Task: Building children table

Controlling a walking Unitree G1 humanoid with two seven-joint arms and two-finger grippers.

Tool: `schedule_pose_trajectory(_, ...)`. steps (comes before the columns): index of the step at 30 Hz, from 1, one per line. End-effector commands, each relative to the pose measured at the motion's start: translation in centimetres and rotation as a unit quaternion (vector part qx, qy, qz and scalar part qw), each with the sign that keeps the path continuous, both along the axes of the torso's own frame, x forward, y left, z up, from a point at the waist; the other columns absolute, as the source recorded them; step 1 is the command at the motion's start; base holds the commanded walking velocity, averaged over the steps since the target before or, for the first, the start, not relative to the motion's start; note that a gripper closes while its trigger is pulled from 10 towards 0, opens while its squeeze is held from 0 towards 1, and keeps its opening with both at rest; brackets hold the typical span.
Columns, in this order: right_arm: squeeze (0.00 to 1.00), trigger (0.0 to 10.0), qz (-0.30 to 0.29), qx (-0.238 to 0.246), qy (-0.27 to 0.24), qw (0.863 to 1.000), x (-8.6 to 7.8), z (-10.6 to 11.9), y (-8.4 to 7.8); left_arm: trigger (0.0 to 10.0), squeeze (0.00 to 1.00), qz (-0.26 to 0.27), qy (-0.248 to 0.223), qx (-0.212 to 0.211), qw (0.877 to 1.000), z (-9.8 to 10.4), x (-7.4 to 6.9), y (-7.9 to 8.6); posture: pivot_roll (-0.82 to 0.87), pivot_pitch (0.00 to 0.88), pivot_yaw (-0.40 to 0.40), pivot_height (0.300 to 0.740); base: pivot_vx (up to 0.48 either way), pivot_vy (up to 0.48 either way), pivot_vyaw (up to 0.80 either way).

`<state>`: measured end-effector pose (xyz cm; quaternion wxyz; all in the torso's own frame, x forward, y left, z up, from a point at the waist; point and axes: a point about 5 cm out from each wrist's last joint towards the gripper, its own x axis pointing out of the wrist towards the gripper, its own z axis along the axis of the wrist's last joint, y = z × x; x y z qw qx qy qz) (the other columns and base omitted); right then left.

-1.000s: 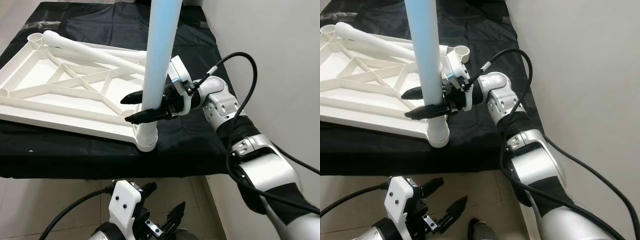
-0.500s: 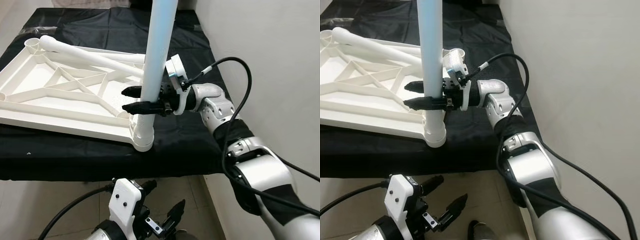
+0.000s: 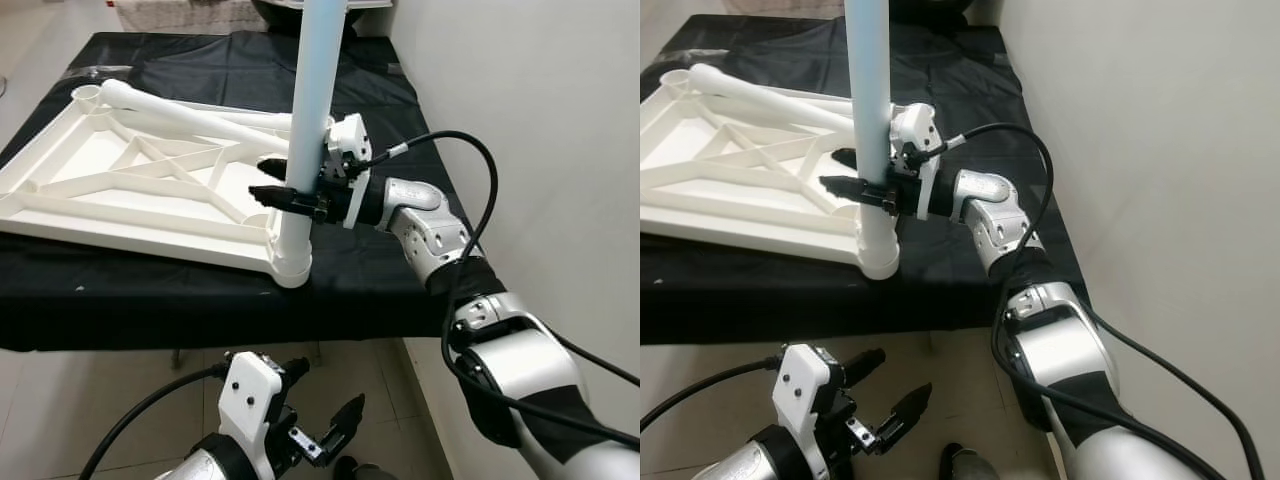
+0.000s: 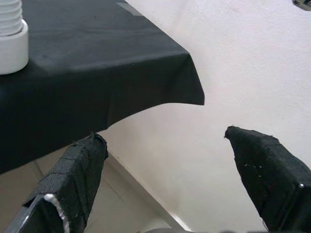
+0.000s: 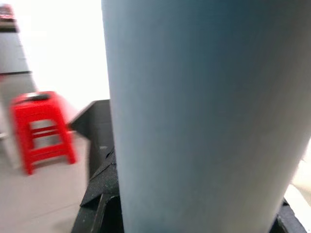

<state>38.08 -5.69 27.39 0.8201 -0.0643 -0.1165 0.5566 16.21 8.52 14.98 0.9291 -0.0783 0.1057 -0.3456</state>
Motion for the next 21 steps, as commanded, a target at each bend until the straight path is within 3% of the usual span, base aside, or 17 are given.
schedule_pose_trajectory(1, 0.00, 10.0, -0.114, -0.032, 0.059, 0.991, 1.2, -3.0, -1.8, 10.0, 0.00, 0.002, 0.006, 0.002, 1.000, -0.4, 0.0, 0.1, 0.10, 0.263, -0.080, 0.740, 0.000, 0.000, 0.00)
schedule_pose_trajectory(2, 0.00, 10.0, -0.114, -0.032, 0.059, 0.991, 1.2, -3.0, -1.8, 10.0, 0.00, 0.002, 0.006, 0.002, 1.000, -0.4, 0.0, 0.1, 0.10, 0.263, -0.080, 0.740, 0.000, 0.000, 0.00)
schedule_pose_trajectory(4, 0.00, 10.0, -0.207, -0.017, 0.077, 0.975, 2.1, -3.0, -2.6, 10.0, 0.00, 0.003, 0.004, 0.003, 1.000, -0.4, 0.2, 0.1, 0.10, 0.259, -0.079, 0.740, 0.000, 0.000, 0.00)
schedule_pose_trajectory(5, 0.00, 10.0, -0.207, -0.017, 0.077, 0.975, 2.1, -3.0, -2.6, 10.0, 0.00, 0.003, 0.004, 0.003, 1.000, -0.4, 0.2, 0.1, 0.10, 0.259, -0.079, 0.740, 0.000, 0.000, 0.00)
schedule_pose_trajectory(6, 0.00, 10.0, -0.240, -0.003, 0.090, 0.967, 2.4, -2.9, -2.9, 10.0, 0.00, 0.004, 0.004, 0.003, 1.000, -0.4, 0.3, 0.1, 0.10, 0.259, -0.079, 0.740, 0.000, 0.000, 0.00)
schedule_pose_trajectory(10, 0.00, 10.0, -0.263, 0.012, 0.097, 0.960, 2.6, -2.8, -3.0, 10.0, 0.00, 0.004, 0.003, 0.003, 1.000, -0.4, 0.3, 0.1, 0.10, 0.256, -0.080, 0.740, 0.000, 0.000, 0.00)
schedule_pose_trajectory(15, 0.00, 10.0, -0.353, 0.065, 0.110, 0.927, 3.2, -2.8, -3.9, 10.0, 0.00, 0.008, 0.001, 0.003, 1.000, -0.4, 0.4, 0.2, 0.10, 0.254, -0.079, 0.740, 0.000, 0.000, 0.00)
schedule_pose_trajectory(16, 0.00, 10.0, -0.353, 0.065, 0.110, 0.927, 3.2, -2.8, -3.9, 10.0, 0.00, 0.008, 0.001, 0.003, 1.000, -0.4, 0.4, 0.2, 0.10, 0.254, -0.079, 0.740, 0.000, 0.000, 0.00)
schedule_pose_trajectory(19, 0.00, 10.0, -0.397, 0.081, 0.112, 0.907, 3.2, -3.1, -4.1, 10.0, 0.00, 0.010, 0.001, 0.003, 1.000, -0.5, 0.5, 0.3, 0.10, 0.255, -0.081, 0.740, 0.000, 0.000, 0.00)
schedule_pose_trajectory(21, 0.00, 10.0, -0.405, 0.083, 0.111, 0.904, 3.2, -3.1, -4.1, 10.0, 0.00, 0.010, 0.000, 0.004, 1.000, -0.5, 0.5, 0.3, 0.10, 0.255, -0.081, 0.740, 0.000, 0.000, 0.00)
